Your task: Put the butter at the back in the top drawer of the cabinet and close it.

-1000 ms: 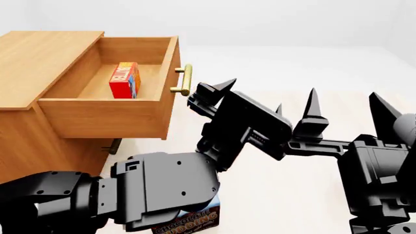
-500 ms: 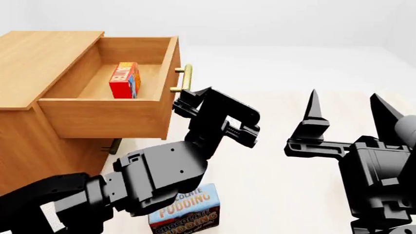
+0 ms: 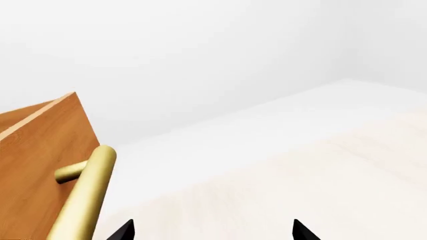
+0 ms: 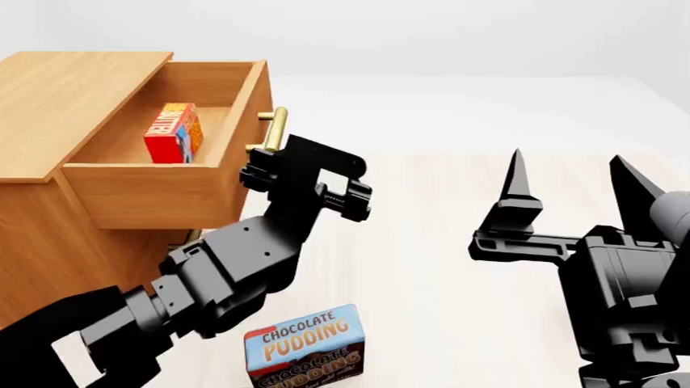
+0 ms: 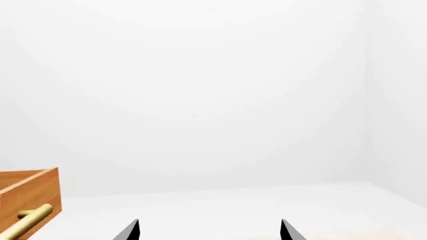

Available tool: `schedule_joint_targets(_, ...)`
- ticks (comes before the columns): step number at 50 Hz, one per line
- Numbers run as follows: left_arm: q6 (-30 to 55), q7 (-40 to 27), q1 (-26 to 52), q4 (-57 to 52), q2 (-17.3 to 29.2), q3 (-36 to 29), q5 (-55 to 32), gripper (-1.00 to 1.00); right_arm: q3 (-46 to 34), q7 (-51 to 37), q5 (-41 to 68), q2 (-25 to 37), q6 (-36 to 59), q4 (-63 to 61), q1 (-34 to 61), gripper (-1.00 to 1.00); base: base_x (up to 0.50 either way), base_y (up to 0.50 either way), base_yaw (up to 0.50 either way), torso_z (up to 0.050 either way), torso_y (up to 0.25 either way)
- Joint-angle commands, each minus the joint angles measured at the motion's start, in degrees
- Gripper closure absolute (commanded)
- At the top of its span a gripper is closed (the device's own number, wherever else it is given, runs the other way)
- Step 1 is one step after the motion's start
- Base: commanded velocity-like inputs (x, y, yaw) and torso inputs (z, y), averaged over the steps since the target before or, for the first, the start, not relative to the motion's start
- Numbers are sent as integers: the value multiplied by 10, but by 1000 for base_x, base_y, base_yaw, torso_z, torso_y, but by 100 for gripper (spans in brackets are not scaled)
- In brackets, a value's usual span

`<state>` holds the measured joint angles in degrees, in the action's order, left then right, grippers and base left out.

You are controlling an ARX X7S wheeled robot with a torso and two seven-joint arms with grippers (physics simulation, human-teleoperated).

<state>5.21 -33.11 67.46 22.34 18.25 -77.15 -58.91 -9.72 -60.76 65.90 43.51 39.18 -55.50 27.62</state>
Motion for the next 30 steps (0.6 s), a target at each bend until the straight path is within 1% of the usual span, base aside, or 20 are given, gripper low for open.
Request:
schedule_joint_targets(1,-13,14,-6,42,25,20,-13,-100,-4,1,-2,-1,-2,1,1,-100,0,0,0,0,0)
schedule_joint_targets(9,-17,10,-7,42,53,27,-13,-100,-5,2,-3,0,-5,3,1,-100,0,0,0,0,0)
schedule_joint_targets(23,-10,2,10,32,126,43,-17,-100,-20,-2,-6,-7,1,5,11,-100,0,0,0,0,0)
schedule_joint_targets(30,-10,3,14,33,155,48,-15,-100,-31,-9,-4,-13,10,6,24,-100,0,0,0,0,0)
